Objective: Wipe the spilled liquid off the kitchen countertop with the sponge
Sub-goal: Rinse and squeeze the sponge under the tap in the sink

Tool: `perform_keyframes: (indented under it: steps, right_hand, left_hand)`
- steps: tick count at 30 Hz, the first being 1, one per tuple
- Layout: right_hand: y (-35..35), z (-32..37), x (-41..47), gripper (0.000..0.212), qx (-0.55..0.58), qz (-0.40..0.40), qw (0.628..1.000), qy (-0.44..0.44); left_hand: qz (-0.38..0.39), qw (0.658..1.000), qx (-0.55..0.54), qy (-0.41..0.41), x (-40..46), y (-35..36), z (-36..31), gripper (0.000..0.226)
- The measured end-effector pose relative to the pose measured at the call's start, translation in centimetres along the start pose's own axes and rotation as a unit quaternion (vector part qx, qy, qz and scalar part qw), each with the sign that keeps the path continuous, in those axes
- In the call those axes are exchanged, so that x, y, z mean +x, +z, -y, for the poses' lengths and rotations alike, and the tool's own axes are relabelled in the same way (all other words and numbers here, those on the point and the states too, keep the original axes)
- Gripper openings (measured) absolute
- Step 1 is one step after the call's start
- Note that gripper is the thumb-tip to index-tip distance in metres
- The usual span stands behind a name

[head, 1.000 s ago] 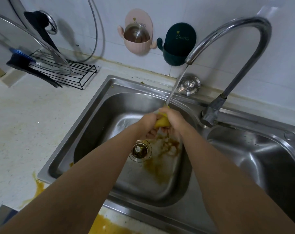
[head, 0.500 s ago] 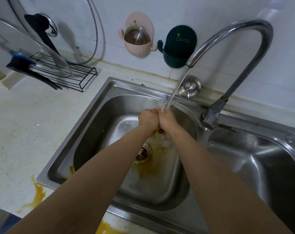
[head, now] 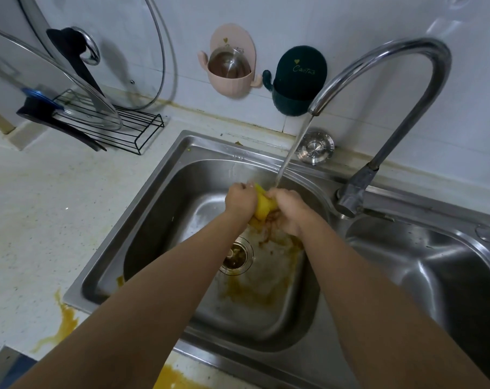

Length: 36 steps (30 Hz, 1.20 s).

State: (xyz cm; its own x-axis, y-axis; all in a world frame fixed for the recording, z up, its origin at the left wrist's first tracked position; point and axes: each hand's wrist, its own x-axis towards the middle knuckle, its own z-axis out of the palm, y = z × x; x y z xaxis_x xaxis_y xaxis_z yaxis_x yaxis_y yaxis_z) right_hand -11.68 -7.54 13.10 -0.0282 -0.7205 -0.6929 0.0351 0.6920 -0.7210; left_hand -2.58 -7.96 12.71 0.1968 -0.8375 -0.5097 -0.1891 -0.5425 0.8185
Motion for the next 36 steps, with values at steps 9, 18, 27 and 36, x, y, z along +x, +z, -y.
perform_keyframes:
  steps: [9,18,27,36]
  right_hand:
    - [-0.5,0.5,0.6,0.033,-0.126,0.006,0.990,-0.068]
    - [-1.2,0.7,0.7,0.020,-0.218,0.018,0.972,-0.081]
    - [-0.4,-0.3,0.9,0.031,-0.058,-0.003,0.996,0.069]
    - [2.6,-1.1,2.6,0.038,-0.094,-0.066,0.993,-0.028]
  left_hand:
    - [-0.001,0.993,-0.091,-0.075,0.3,0.1,0.7,0.043]
    - [-0.046,0.978,-0.163,-0.118,0.4,0.5,2.0,0.069]
    - [-0.127,0.988,-0.067,-0.062,1.4,-0.8,1.6,0.039]
    - [-0.097,0.995,0.004,-0.011,0.5,0.9,1.9,0.048]
